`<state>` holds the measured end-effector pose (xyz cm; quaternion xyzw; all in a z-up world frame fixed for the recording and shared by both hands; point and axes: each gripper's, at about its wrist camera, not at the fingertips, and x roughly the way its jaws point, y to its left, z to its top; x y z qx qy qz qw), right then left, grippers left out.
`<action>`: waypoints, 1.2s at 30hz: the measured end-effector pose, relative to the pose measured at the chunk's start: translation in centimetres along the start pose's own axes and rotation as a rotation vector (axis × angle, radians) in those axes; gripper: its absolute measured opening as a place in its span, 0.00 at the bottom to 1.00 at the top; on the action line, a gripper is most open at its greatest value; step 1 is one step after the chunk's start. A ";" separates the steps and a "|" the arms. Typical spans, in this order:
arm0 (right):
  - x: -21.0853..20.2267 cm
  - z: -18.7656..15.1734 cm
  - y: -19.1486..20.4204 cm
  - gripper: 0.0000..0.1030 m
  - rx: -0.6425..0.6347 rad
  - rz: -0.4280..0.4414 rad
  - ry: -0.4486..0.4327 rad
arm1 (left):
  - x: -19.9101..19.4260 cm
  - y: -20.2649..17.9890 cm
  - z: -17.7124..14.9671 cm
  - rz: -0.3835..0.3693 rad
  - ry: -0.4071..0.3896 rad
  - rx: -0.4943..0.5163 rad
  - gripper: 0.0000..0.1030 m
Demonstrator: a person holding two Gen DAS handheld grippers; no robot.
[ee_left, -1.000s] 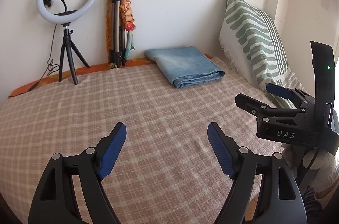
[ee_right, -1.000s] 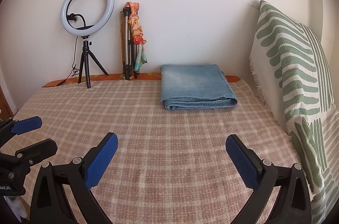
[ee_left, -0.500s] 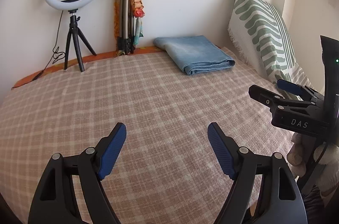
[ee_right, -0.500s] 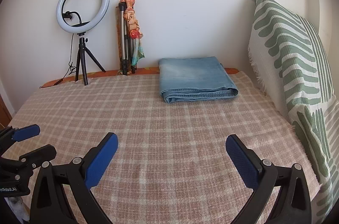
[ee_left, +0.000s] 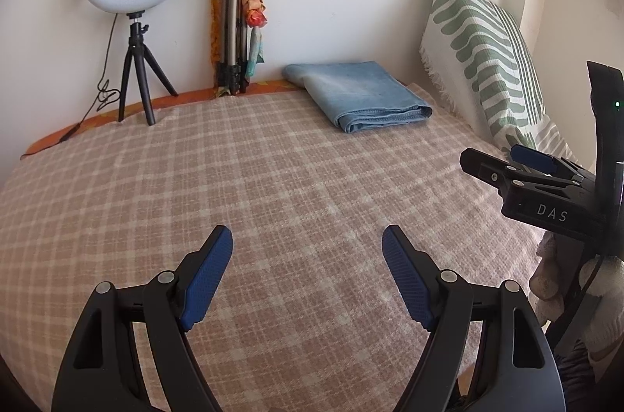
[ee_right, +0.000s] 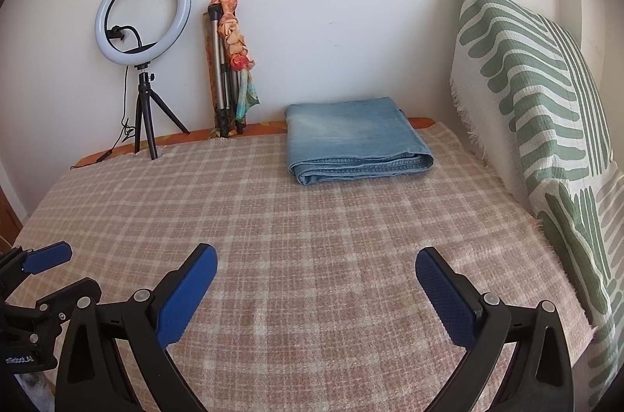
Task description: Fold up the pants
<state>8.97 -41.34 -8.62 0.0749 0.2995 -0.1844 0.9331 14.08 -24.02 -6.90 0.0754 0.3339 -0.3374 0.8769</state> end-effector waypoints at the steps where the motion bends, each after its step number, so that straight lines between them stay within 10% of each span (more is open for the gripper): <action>1: 0.0 0.0 0.0 1.00 0.001 0.000 0.000 | 0.0 0.0 0.0 0.001 -0.002 0.003 0.77; 36: -0.3 0.1 0.3 1.00 -0.012 -0.007 -0.011 | -0.5 -0.6 0.2 0.022 -0.010 0.027 0.77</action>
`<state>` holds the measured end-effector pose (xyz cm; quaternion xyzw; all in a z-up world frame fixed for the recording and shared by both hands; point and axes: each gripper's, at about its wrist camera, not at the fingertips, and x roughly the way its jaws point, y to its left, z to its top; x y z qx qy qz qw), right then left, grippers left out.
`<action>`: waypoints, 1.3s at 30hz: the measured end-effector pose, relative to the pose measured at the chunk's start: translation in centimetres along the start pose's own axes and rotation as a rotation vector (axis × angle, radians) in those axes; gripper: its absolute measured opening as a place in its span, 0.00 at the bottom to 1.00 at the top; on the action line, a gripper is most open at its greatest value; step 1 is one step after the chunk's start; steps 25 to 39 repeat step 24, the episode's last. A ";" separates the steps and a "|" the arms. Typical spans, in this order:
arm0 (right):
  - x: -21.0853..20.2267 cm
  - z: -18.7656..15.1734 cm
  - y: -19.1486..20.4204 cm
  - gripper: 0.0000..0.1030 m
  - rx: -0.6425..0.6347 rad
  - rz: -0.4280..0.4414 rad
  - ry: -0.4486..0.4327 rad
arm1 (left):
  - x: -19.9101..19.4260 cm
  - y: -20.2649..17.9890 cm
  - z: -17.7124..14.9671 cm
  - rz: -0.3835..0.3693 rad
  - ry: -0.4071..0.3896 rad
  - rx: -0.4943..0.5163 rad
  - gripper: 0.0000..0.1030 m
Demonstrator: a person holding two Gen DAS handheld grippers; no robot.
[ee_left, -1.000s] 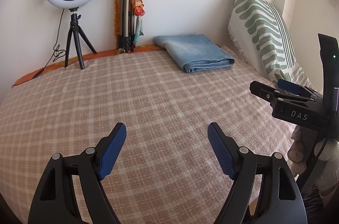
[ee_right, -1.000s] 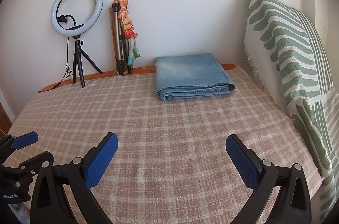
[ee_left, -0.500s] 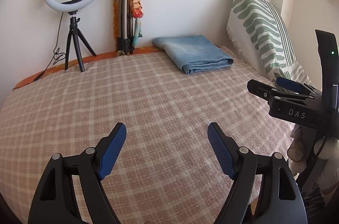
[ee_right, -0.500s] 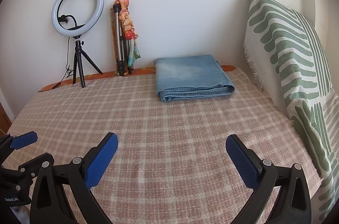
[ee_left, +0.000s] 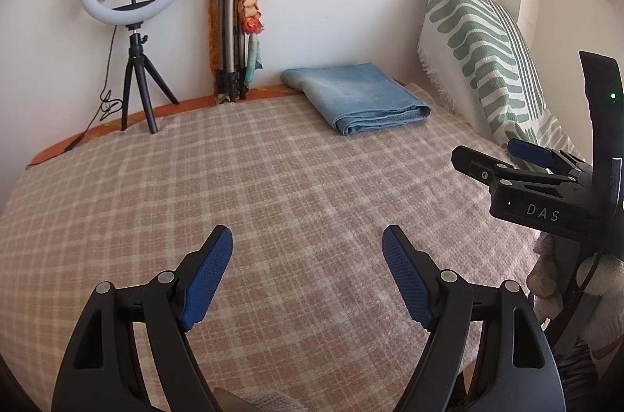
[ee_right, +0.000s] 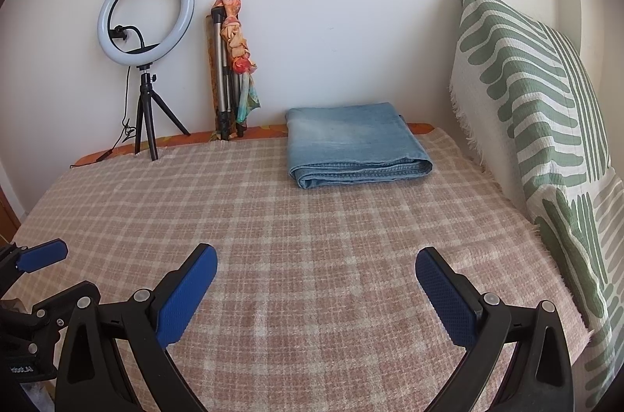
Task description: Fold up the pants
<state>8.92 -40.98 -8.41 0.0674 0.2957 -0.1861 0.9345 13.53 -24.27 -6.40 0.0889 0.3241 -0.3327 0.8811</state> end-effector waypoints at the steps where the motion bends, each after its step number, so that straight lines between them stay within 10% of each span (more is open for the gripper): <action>1: 0.0 0.0 0.0 1.00 0.000 0.000 0.000 | 0.0 0.0 0.0 0.002 -0.001 0.000 0.77; 39: 0.0 -0.1 0.2 1.00 -0.001 -0.001 0.000 | -0.5 -0.1 0.1 0.067 -0.024 0.012 0.77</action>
